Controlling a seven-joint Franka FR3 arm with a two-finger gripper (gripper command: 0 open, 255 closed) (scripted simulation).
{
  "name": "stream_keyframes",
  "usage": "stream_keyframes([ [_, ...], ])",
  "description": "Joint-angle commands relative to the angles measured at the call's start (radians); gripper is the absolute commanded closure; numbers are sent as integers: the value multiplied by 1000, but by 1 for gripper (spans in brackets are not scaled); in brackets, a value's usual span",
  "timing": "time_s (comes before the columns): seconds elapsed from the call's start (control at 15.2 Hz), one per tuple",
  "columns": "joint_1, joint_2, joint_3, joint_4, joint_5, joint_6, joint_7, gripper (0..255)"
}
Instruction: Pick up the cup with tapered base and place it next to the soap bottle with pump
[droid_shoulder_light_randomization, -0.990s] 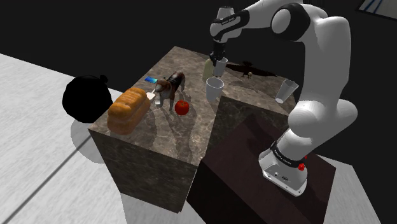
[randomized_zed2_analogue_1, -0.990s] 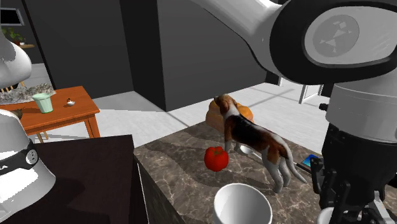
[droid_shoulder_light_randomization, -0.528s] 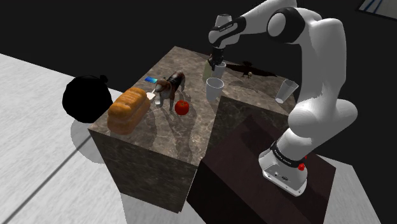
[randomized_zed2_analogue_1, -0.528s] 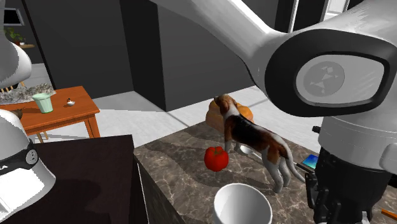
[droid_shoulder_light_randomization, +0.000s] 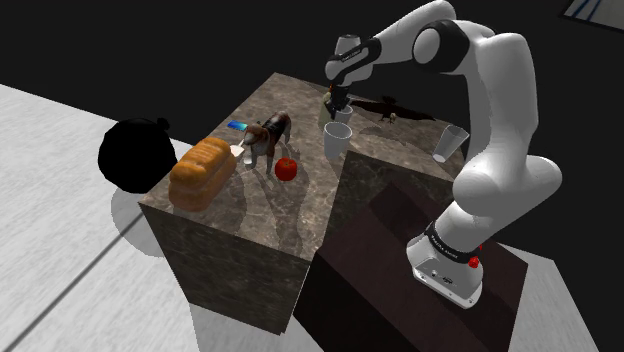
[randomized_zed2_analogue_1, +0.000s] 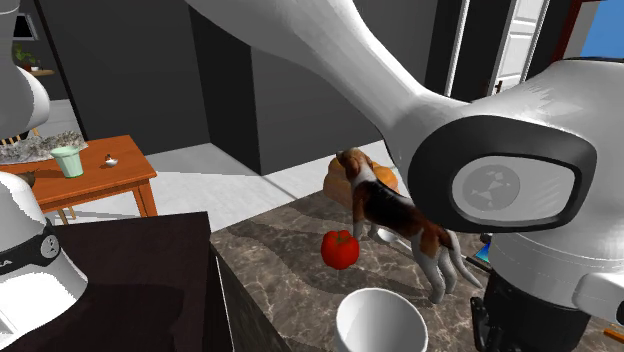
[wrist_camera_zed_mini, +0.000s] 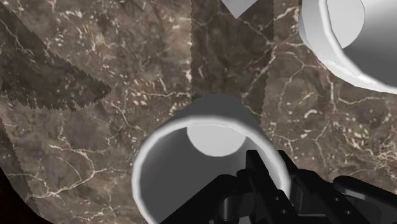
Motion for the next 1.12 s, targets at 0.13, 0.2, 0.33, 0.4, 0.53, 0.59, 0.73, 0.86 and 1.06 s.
stream_keyframes([
  [0.13, 1, 23, -1, 4, -1, 20, 2, 255],
  [0.2, 1, 23, -1, 4, -1, 20, 2, 255],
  [0.33, 1, 23, -1, 4, -1, 20, 2, 255],
  [0.4, 1, 23, -1, 4, -1, 20, 2, 255],
  [0.53, 1, 23, -1, 4, -1, 20, 2, 255],
  [0.59, 1, 23, -1, 4, -1, 20, 2, 0],
  [0.73, 1, 23, -1, 5, -1, 20, 2, 0],
  [0.86, 1, 23, -1, 5, -1, 20, 2, 0],
  [1.06, 3, -22, 1, -1, 1, -20, 1, 0],
])
